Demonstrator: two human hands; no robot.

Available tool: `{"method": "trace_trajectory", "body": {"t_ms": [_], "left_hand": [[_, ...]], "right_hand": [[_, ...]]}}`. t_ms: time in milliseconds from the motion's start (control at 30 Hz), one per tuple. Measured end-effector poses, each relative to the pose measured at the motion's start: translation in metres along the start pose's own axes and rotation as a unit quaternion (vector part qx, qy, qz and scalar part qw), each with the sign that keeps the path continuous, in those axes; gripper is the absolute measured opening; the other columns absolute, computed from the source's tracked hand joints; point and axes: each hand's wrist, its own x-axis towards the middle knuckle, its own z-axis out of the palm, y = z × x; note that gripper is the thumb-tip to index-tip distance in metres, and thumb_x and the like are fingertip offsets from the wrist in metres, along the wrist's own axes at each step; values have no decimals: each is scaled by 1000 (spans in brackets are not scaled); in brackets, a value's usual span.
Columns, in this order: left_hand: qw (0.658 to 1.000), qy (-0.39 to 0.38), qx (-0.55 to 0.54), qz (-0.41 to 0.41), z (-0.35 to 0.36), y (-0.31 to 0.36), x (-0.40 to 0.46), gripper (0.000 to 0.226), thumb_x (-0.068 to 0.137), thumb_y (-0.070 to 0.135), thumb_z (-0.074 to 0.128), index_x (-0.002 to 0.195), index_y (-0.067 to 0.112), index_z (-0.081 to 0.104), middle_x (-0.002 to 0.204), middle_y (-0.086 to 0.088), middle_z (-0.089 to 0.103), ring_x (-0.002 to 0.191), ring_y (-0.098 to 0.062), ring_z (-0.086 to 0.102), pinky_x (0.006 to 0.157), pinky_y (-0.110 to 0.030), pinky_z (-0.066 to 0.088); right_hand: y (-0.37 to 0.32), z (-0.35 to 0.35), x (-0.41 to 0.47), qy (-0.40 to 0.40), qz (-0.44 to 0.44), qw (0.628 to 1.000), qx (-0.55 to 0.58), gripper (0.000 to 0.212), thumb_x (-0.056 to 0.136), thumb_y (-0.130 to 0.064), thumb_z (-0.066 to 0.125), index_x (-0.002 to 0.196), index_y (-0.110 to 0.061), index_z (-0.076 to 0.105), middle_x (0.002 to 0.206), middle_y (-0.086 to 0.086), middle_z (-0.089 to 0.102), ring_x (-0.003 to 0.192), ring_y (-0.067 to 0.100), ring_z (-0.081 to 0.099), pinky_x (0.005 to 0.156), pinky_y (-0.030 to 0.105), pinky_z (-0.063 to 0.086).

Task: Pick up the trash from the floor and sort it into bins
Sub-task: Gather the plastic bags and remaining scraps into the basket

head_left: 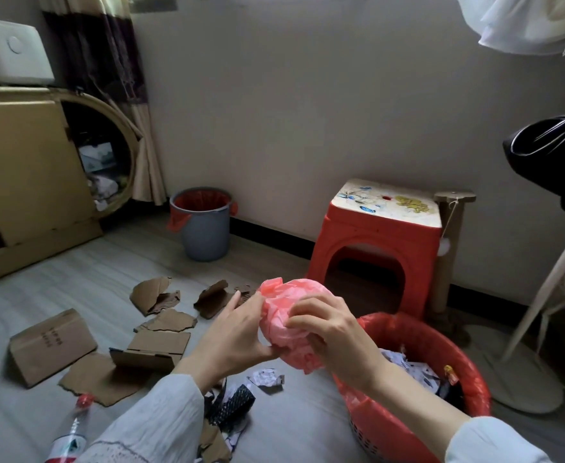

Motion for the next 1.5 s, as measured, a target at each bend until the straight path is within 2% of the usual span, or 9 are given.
{"method": "trace_trajectory", "body": {"t_ms": [133,300,567,800,1067,1167,1300,1400,1500], "left_hand": [[996,44,-72,-4,-3,-3,2,44,72,32,74,100,21,43,93,6,57,94,-19,58,71,-28,48],[992,93,-69,59,-5,-2,2,39,75,9,71,96,26,43,92,-2,63,82,-28,63,60,-35,51],[983,171,-50,40,-8,8,7,24,81,8,48,96,26,41,92,-4,58,70,-33,60,56,-44,52],[975,191,-110,6,-7,29,11,26,89,8,52,96,31,41,87,-4,55,71,-25,56,63,-44,49],[978,127,-151,66,2,38,11,26,89,11,46,108,18,62,117,-4,62,120,-15,53,92,-30,47],[975,83,-200,53,-4,35,9,24,92,11,51,97,29,65,87,4,68,83,3,64,73,-16,50],[973,84,-216,-6,-9,29,7,27,84,21,67,88,34,43,70,5,67,64,-6,65,62,-34,56],[986,160,-44,11,-14,24,8,46,68,39,77,103,24,50,81,10,60,74,-10,57,67,-32,50],[991,105,37,73,-10,21,9,73,61,44,76,126,22,50,106,1,53,96,-17,51,84,-40,49]], "right_hand": [[3,-2,0,17,15,1000,17,27,80,-26,51,100,-17,67,118,7,62,114,21,54,92,41,50],[11,-9,-2,-153,167,973,43,74,73,-25,47,145,-18,31,149,1,37,140,13,26,116,25,20],[1,-9,4,-145,255,942,163,64,71,-36,75,129,-35,47,110,-15,63,100,5,61,87,23,49],[-3,-1,11,53,376,921,86,10,78,-20,63,88,-19,60,76,1,69,70,21,62,58,29,42],[14,-2,5,92,551,810,178,19,79,-24,64,93,-14,58,90,3,66,90,24,60,72,32,48],[19,-13,2,68,493,853,157,15,77,-14,63,92,-14,62,86,1,68,87,22,62,71,31,49],[11,-26,2,17,348,928,131,27,67,-15,55,92,-15,64,74,-4,67,72,17,63,67,29,49],[13,-24,1,29,329,933,139,37,58,-19,51,90,-15,68,71,-8,66,68,11,62,65,27,49],[16,-22,-1,15,281,950,135,34,59,-8,61,91,-16,69,72,-4,68,67,6,61,64,22,49]]}}
